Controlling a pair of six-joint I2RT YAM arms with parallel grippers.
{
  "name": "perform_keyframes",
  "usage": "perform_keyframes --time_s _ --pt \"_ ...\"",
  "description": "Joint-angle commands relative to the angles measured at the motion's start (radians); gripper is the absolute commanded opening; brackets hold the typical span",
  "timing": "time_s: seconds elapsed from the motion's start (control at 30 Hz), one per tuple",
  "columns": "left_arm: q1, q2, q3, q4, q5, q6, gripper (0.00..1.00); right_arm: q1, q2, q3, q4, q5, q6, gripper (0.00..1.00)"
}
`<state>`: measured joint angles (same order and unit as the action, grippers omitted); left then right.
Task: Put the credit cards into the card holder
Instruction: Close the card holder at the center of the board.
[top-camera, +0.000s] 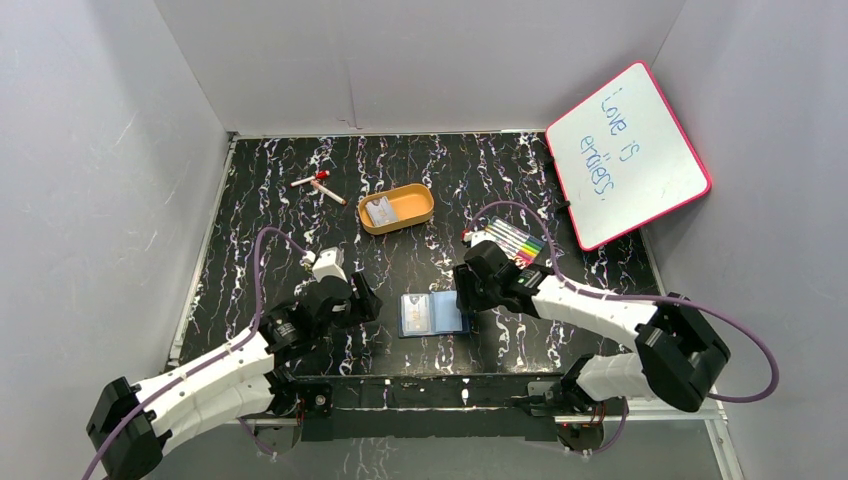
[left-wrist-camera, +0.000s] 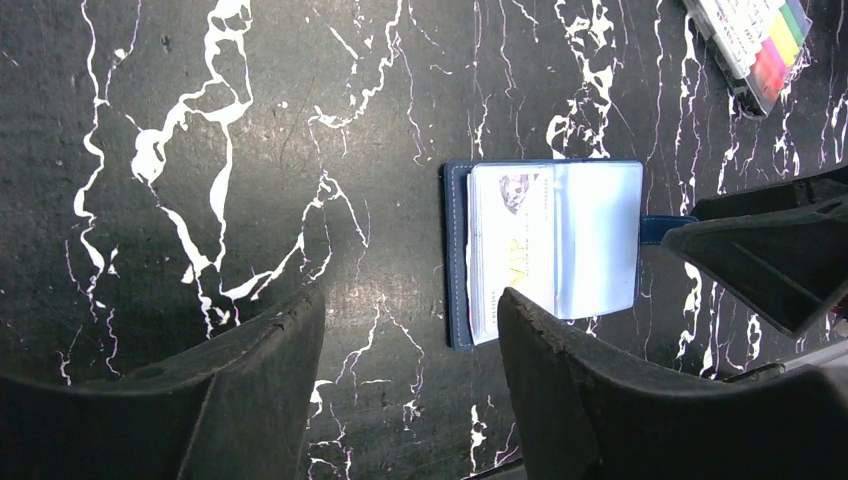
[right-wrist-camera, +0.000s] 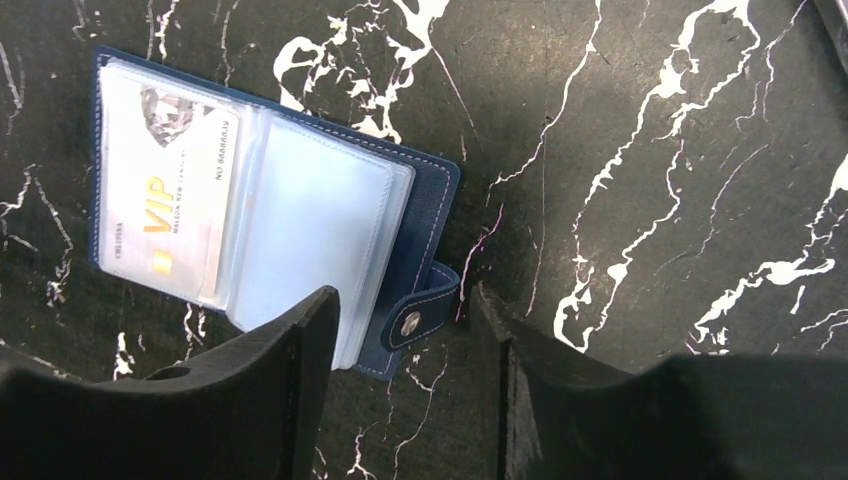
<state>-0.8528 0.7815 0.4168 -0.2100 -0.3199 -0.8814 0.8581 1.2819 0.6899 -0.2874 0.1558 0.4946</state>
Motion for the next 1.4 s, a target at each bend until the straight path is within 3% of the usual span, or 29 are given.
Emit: perform_keyframes --time_s 0.0,0.23,0.47,0.7,0.97,1.1,1.37 --pt "-0.002 -0.014 -0.015 0.007 0.006 -0.034 0.64 -0.001 0.034 0.032 0.037 0.024 0.007 0.56" --pt "-0.002 0.019 -0.047 0.073 0.108 -0.050 0.74 -0.001 0.066 0.024 0.005 0.060 0.004 0.43" --pt "-0.002 0.241 -0.024 0.203 0.264 -0.026 0.73 -0.002 0.028 -0.017 0.024 0.045 0.023 0.19" --pt "-0.002 0.355 0.001 0.260 0.288 -0.029 0.69 -0.001 -0.009 -0.038 0.040 0.000 0.049 0.00" --pt "-0.002 0.432 0.005 0.275 0.276 -0.020 0.61 -0.001 -0.110 -0.010 0.046 -0.112 0.069 0.00" --pt "-0.002 0.463 0.009 0.286 0.273 -0.013 0.53 -0.002 -0.152 -0.007 0.128 -0.257 0.071 0.00" --pt "-0.002 0.386 0.005 0.246 0.234 -0.005 0.39 -0.001 -0.117 -0.001 0.277 -0.376 0.126 0.00"
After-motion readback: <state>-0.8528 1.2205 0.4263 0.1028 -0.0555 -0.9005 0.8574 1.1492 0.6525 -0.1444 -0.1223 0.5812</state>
